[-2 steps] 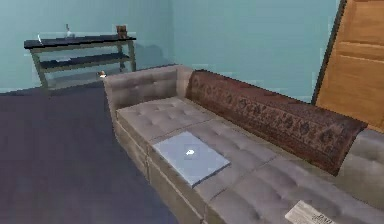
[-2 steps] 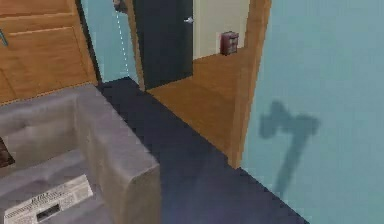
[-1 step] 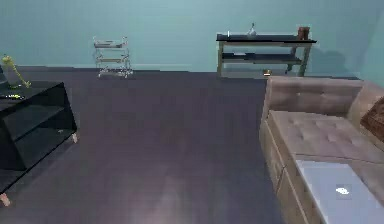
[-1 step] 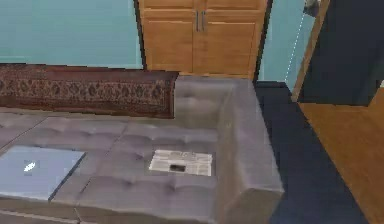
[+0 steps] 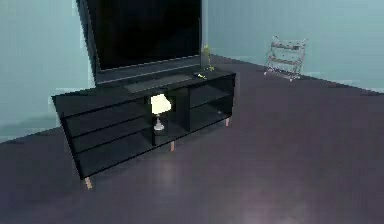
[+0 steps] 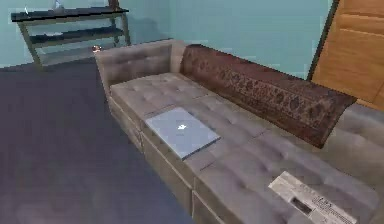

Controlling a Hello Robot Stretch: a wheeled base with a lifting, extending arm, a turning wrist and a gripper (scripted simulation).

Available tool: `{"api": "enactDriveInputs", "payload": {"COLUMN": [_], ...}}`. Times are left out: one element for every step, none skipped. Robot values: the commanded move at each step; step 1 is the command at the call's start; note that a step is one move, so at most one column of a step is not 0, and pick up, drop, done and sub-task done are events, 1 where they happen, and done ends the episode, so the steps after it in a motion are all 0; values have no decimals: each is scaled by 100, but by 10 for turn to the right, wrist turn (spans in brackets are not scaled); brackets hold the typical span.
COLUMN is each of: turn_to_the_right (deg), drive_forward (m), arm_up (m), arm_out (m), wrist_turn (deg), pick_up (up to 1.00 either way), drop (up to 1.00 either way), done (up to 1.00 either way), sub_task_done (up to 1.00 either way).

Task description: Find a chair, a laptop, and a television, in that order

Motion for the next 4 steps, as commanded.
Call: {"api": "enactDriveInputs", "payload": {"turn_to_the_right": [-360,0,420,0], "drive_forward": [0,95,0,0], "arm_up": [0,0,0,0], "arm_out": [0,0,0,0], "wrist_turn": [0,0,0,0], "pick_up": [0,0,0,0], "drop": [0,0,0,0], "done": [0,0,0,100], "sub_task_done": [0,0,0,0]}}
